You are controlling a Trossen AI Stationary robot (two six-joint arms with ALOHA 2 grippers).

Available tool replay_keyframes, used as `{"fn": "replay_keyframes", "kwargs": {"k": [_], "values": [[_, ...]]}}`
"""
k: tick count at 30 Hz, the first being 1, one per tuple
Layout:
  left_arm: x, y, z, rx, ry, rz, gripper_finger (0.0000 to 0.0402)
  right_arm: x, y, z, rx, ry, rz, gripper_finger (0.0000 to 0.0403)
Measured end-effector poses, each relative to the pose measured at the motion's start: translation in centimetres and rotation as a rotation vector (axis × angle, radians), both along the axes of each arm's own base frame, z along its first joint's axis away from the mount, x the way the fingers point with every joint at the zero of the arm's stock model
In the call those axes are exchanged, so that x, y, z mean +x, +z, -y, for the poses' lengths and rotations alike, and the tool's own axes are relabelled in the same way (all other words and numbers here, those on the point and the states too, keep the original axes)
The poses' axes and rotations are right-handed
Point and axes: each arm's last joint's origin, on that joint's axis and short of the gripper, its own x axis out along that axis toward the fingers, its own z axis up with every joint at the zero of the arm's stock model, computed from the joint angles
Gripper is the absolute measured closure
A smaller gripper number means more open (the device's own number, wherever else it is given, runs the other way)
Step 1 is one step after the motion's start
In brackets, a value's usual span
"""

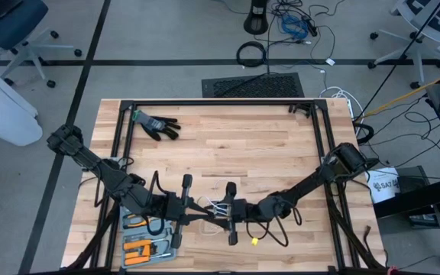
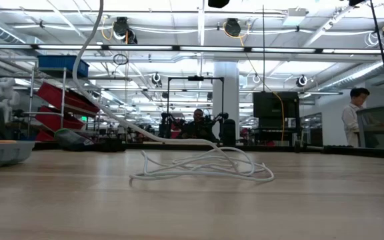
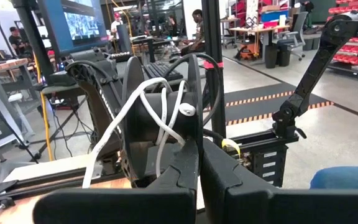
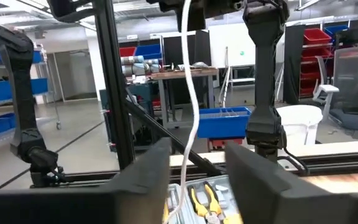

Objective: Coil cords
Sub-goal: Coil the white cable wire into the spool

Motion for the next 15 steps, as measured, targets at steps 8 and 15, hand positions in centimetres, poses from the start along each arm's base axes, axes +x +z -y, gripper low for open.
{"fn": "replay_keyframes", "kwargs": {"k": [8, 15], "values": [[0.0, 0.0, 0.0, 0.000, 0.000, 0.001, 0.0395, 0.0, 0.0, 0.0, 0.006, 0.000, 0.002, 0.0393], [-0.3, 0.4, 0.5, -0.001, -0.049, 0.038, 0.0395, -0.1, -1.0, -0.5, 0.022, 0.018, -0.102, 0.0401]]}}
